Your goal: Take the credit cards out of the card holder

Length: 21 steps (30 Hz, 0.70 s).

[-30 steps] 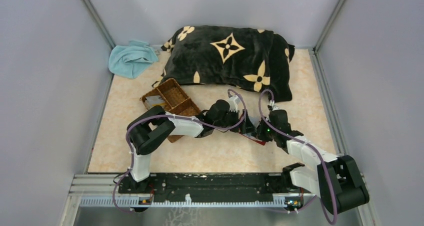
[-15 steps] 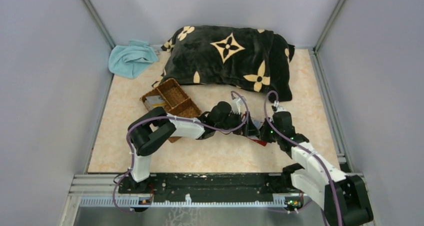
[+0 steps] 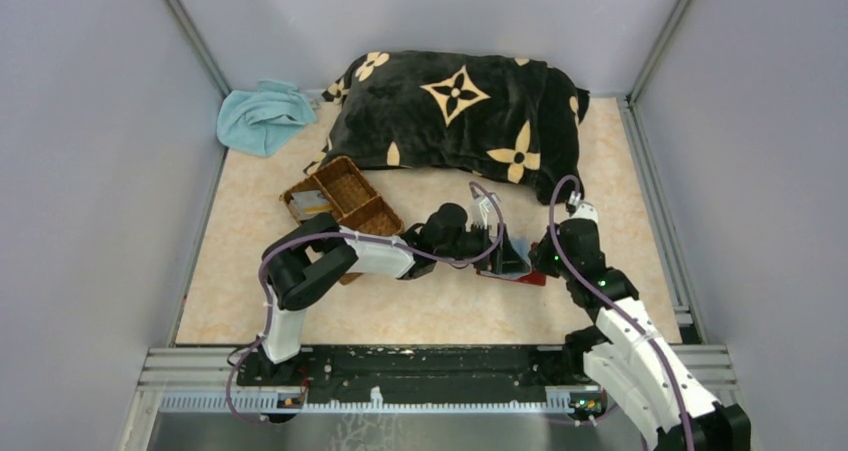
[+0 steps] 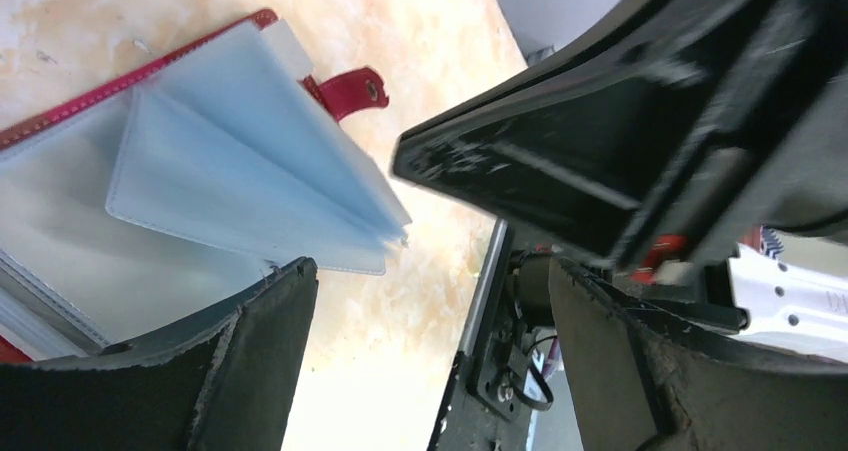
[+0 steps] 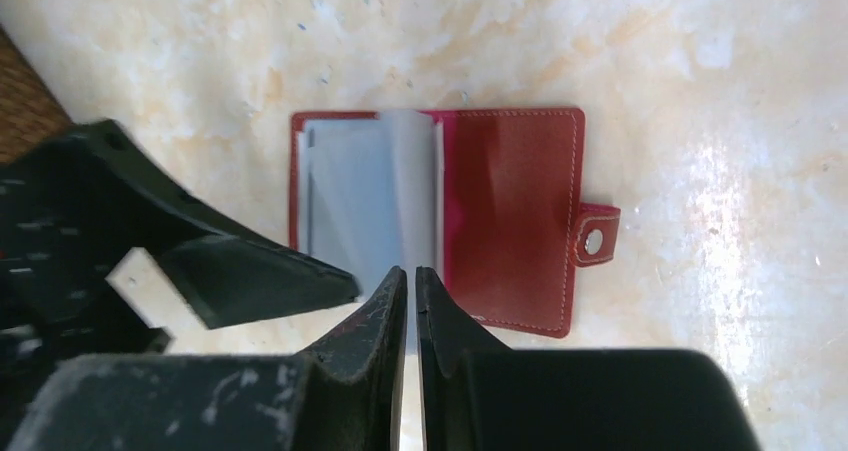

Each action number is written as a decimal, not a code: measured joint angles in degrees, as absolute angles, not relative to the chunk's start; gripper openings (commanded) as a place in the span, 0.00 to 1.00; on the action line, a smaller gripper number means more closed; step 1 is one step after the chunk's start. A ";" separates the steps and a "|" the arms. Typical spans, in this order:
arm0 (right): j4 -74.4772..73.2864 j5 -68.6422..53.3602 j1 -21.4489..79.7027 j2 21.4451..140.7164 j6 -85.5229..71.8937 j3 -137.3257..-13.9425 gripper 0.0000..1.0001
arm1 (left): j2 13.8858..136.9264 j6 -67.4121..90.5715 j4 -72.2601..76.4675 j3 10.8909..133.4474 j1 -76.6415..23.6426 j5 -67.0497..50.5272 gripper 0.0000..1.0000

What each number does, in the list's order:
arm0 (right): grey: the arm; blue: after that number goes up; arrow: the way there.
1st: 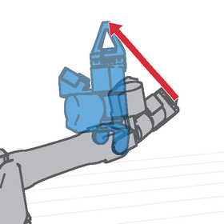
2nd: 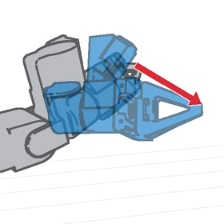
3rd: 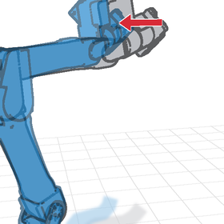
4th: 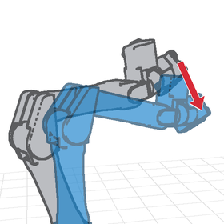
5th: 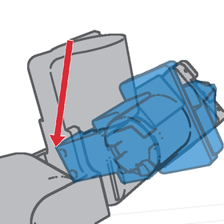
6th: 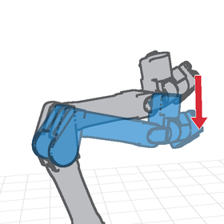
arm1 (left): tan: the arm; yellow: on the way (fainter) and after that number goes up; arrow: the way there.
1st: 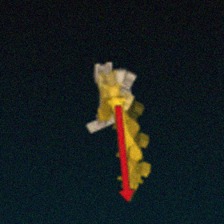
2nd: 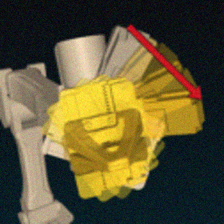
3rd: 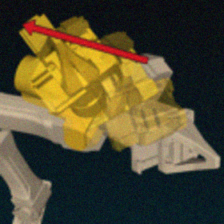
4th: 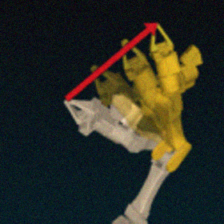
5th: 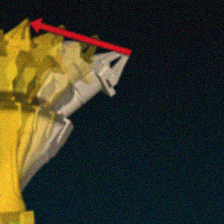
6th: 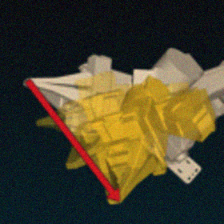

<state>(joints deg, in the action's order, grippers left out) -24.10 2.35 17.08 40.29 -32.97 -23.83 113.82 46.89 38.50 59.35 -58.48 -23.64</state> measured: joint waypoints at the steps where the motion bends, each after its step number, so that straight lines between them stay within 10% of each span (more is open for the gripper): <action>1: -24.67 2.70 17.08 39.38 -33.08 -24.25 0.09 | 114.15 46.92 38.57 59.46 -58.54 -23.57 0.91; 21: -25.52 2.42 17.12 37.36 -33.43 -29.43 0.00 | 110.24 42.50 35.81 58.11 -60.05 -21.85 0.94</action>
